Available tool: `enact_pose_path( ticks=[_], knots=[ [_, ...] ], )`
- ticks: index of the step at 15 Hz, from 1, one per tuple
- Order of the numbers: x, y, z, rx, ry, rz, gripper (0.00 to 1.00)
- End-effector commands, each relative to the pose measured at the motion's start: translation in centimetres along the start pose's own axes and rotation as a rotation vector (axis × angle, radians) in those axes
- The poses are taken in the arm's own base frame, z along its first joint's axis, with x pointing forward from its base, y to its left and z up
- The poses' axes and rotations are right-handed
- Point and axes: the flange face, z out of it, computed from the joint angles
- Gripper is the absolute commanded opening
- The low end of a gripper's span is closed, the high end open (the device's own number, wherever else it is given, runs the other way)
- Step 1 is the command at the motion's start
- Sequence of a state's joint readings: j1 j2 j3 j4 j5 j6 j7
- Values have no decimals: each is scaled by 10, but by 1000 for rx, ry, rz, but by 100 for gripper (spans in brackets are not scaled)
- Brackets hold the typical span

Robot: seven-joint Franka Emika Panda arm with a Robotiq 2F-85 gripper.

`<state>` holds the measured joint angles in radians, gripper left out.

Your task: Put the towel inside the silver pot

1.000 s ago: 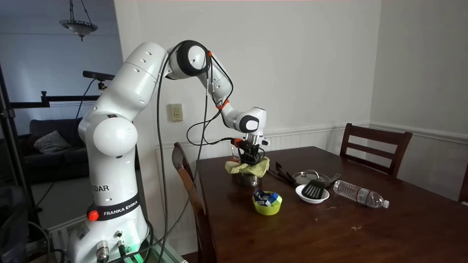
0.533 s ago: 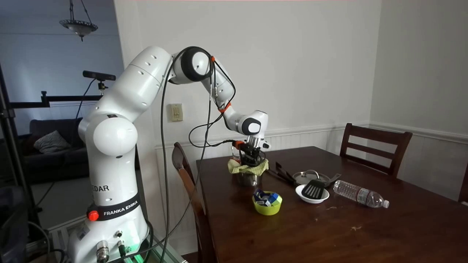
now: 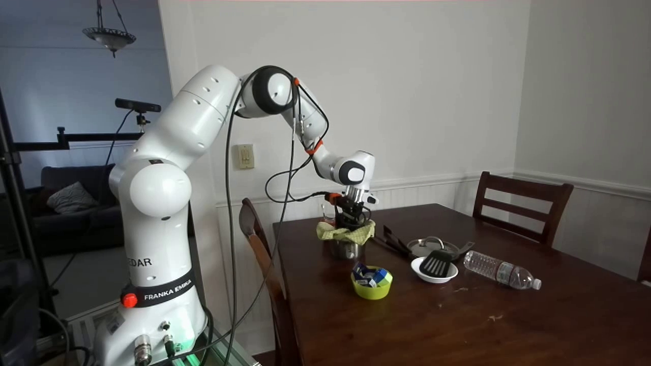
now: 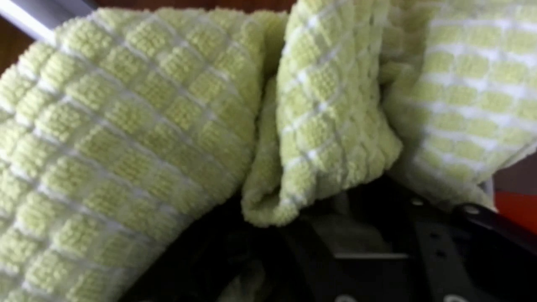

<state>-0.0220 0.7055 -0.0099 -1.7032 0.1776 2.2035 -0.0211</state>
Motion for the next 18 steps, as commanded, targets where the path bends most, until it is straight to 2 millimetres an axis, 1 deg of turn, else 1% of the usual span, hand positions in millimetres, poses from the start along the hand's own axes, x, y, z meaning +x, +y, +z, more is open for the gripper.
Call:
enact_pose_path(
  ticks=[1, 3, 4, 7, 10, 12, 13, 16, 18],
  knots=[
    [-12, -1, -49, -31, 39, -3, 84],
    [-17, -3, -75, -39, 68, -9, 97],
    [-19, -4, -87, -41, 79, -16, 100],
    [-28, -9, -117, -45, 112, -27, 100],
    [-36, -6, -132, -46, 110, -38, 100],
    [-41, 13, -140, 10, 123, -68, 100],
    [-44, 28, -141, 15, 137, -96, 100],
    [-49, 68, -141, 131, 167, -214, 100],
    [-51, 94, -135, 202, 176, -291, 100]
  ],
)
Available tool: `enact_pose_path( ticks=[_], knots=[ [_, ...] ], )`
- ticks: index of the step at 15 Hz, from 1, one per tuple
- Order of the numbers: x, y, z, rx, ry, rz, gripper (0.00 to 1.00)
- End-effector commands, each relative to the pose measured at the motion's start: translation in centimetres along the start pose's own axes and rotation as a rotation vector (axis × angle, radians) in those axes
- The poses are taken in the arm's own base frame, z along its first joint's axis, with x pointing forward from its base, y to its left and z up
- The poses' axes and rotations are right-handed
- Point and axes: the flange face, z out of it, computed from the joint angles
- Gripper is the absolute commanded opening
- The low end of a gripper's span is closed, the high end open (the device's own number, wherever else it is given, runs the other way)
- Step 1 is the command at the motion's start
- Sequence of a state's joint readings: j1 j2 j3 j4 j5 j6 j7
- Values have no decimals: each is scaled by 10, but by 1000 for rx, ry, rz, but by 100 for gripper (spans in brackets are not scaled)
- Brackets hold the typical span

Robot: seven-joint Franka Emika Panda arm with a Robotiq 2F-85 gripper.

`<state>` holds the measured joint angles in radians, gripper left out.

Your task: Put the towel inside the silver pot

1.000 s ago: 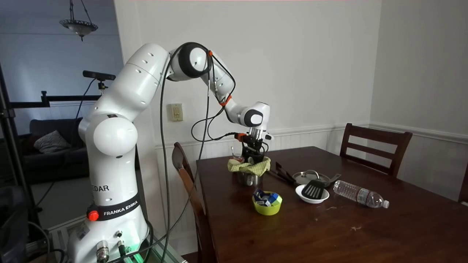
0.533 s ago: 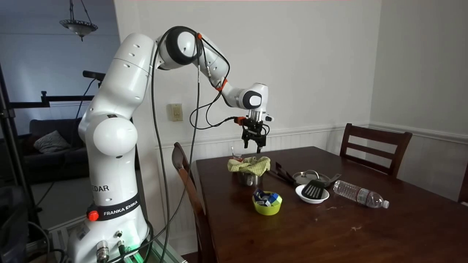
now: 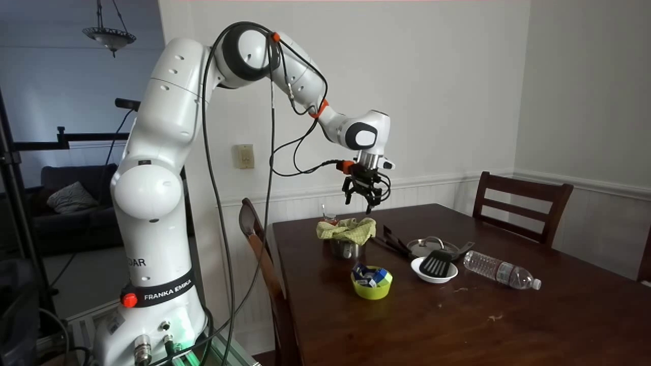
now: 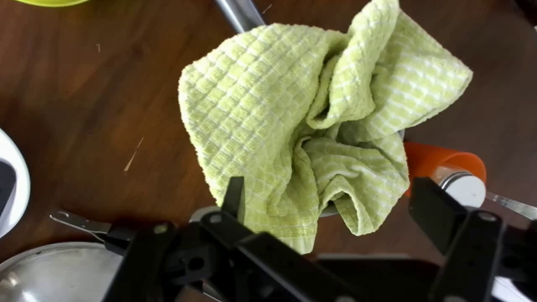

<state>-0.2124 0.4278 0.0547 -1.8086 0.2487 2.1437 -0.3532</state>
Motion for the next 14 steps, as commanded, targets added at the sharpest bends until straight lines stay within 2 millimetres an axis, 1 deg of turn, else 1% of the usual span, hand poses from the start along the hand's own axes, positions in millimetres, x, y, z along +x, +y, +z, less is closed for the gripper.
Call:
enact_pose_path(
  ticks=[1, 3, 5, 9, 12, 14],
  knots=[
    [-20, 40, 5, 143, 46, -122, 100],
    [-25, 60, 5, 226, 81, -179, 100],
    [-28, 72, 12, 311, 101, -240, 100],
    [-34, 83, 33, 490, 96, -326, 100],
    [-40, 94, 33, 536, 98, -317, 100],
    [-43, 104, 26, 539, 121, -284, 100]
  ],
)
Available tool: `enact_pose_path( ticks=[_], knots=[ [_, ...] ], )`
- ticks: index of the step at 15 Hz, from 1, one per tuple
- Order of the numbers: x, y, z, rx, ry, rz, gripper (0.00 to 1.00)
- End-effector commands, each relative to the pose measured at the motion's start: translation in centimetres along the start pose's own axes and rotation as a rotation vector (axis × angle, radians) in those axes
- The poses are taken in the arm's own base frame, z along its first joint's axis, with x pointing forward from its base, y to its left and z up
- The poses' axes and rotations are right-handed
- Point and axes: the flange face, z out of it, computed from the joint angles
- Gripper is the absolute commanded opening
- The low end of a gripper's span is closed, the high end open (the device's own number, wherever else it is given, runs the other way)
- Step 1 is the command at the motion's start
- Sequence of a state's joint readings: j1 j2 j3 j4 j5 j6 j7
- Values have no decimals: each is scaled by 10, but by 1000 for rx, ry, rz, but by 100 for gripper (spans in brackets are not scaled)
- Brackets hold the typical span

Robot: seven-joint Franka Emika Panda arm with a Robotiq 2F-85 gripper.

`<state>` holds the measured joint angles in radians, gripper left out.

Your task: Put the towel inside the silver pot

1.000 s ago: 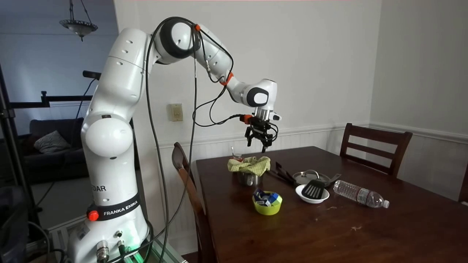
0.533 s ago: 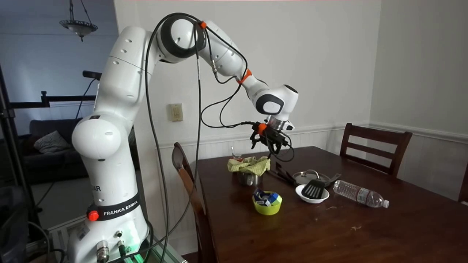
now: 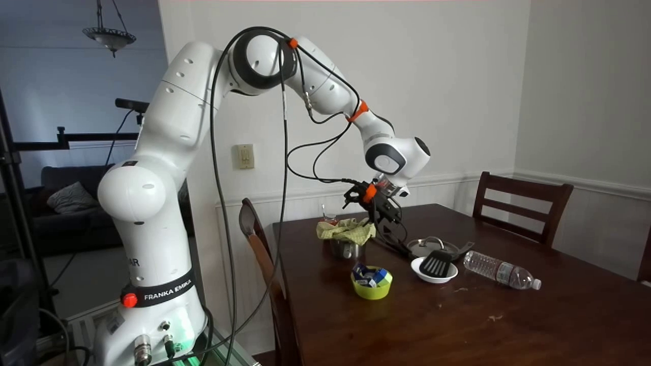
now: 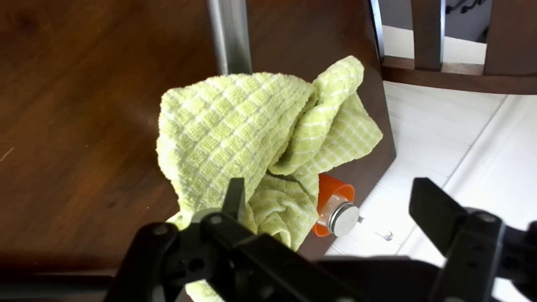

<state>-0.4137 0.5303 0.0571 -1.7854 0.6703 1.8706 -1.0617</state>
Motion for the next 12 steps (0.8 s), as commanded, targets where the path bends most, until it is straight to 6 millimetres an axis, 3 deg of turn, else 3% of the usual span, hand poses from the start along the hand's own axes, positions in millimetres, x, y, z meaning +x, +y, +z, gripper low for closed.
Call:
enact_pose_path(
  ticks=[1, 6, 11, 12],
  knots=[
    [-5, 8, -24, 18, 67, 28, 100],
    [-4, 26, -34, -14, 150, 157, 100],
    [0, 52, -5, -20, 153, 287, 100],
    [3, 54, 3, -12, 139, 294, 75]
  ],
)
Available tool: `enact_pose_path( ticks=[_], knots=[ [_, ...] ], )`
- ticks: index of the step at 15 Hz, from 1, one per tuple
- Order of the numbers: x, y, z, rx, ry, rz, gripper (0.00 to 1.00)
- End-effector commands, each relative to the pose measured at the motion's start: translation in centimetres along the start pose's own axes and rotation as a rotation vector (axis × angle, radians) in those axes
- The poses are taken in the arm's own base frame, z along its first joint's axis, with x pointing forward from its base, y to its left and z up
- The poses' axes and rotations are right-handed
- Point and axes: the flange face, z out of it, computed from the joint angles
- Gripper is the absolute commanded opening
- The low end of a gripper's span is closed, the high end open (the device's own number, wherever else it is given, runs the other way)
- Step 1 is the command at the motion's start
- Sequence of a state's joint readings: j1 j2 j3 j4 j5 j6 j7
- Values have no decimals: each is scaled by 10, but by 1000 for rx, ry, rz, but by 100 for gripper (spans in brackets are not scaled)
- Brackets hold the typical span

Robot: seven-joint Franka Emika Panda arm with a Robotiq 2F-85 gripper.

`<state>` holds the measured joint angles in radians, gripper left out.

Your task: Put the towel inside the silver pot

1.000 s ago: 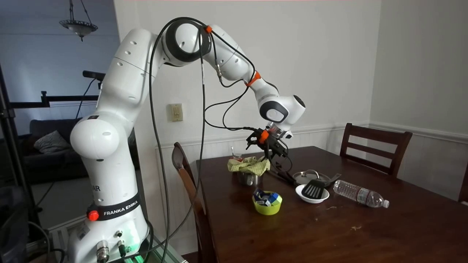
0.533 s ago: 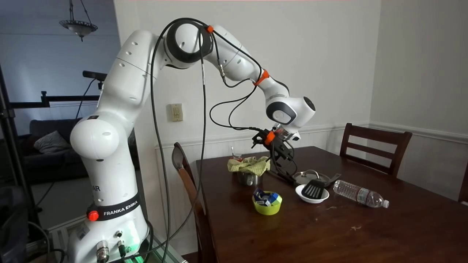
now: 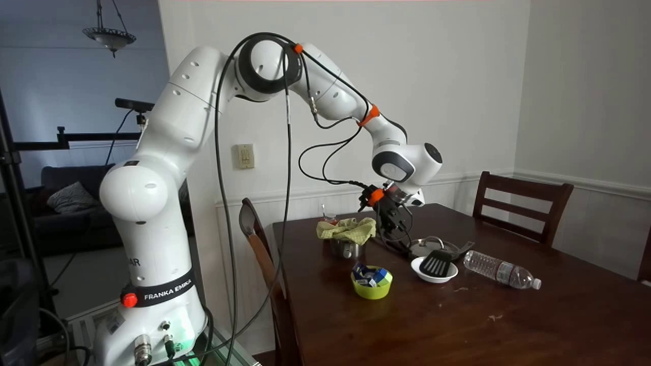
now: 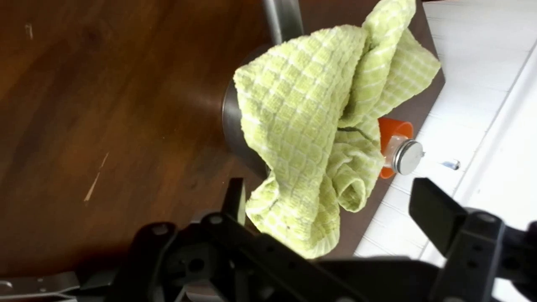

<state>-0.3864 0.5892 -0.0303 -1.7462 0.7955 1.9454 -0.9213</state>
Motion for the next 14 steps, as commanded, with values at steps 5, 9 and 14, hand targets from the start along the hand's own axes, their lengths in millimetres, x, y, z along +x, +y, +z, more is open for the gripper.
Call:
enact_pose_path(
  ticks=[5, 9, 14],
  knots=[
    [17, 2, 27, 15, -37, 46, 44],
    [19, -6, 23, 2, -54, 60, 16],
    [31, -50, 43, -192, -73, 142, 0]
  ],
)
